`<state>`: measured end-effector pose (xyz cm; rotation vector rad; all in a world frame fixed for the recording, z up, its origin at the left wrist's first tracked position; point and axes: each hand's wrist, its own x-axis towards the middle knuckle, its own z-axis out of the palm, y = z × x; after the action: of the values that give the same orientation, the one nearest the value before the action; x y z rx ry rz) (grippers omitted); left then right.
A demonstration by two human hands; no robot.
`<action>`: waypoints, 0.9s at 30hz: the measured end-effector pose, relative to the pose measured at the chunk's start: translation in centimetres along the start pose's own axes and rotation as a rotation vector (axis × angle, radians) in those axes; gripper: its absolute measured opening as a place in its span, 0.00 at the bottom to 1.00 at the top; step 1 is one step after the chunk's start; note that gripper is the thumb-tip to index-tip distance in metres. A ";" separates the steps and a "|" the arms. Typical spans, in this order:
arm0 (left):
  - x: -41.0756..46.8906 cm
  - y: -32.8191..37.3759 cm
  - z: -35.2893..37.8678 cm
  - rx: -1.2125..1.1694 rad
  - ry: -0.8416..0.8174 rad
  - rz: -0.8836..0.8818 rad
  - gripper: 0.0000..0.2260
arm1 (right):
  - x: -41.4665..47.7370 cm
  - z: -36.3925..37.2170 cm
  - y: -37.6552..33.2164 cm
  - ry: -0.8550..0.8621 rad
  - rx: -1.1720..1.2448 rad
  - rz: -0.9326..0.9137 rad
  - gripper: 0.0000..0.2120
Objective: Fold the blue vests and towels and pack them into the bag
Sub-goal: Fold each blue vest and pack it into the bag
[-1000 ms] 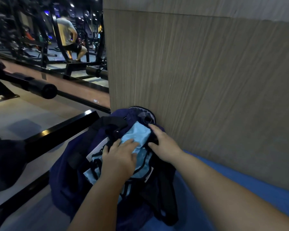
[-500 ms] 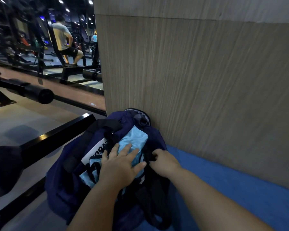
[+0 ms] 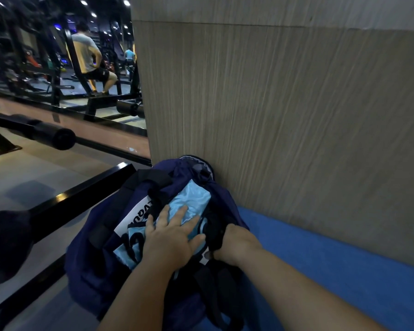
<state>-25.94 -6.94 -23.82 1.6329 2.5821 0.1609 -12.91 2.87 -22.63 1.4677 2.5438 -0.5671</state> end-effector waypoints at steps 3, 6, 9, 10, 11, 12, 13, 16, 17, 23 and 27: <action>0.0 0.0 -0.1 0.007 -0.013 0.003 0.26 | -0.2 0.0 -0.1 -0.011 -0.056 0.000 0.30; 0.0 0.0 -0.1 0.011 -0.022 0.004 0.26 | -0.3 0.3 -0.2 -0.013 -0.086 -0.022 0.33; -0.1 0.0 0.0 0.010 -0.019 0.006 0.25 | -0.1 0.4 -0.3 -0.055 -0.063 0.020 0.35; -0.1 0.0 0.0 0.009 -0.018 0.006 0.25 | 0.0 0.4 -0.3 -0.075 -0.054 0.041 0.35; -0.1 0.1 0.0 0.008 -0.019 0.006 0.25 | 0.1 0.2 -0.4 -0.102 -0.052 0.049 0.34; -0.1 0.1 0.0 0.008 -0.021 0.005 0.25 | 0.3 0.1 -0.4 -0.127 -0.042 0.054 0.32; 0.0 0.1 0.0 0.008 -0.021 0.003 0.25 | 0.4 0.1 -0.4 -0.141 -0.023 0.053 0.29; 0.0 0.2 0.1 -0.007 -0.008 -0.004 0.23 | 0.8 0.9 0.6 -0.119 0.096 0.034 0.14; 0.0 0.1 0.1 -0.015 0.000 -0.006 0.23 | 1.0 1.5 1.3 -0.086 0.182 0.027 0.07; -0.1 0.1 -0.1 -0.033 0.016 -0.014 0.26 | 0.7 2.2 4.1 0.056 1.006 0.085 0.07; -0.2 0.3 -0.4 -0.005 -0.058 -0.011 0.44 | 1.0 2.9 4.8 0.412 0.589 -0.124 0.12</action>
<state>-25.62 -7.00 -23.41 1.5974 2.5449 0.1172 -9.45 4.67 -26.79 1.7570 2.9556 -1.2350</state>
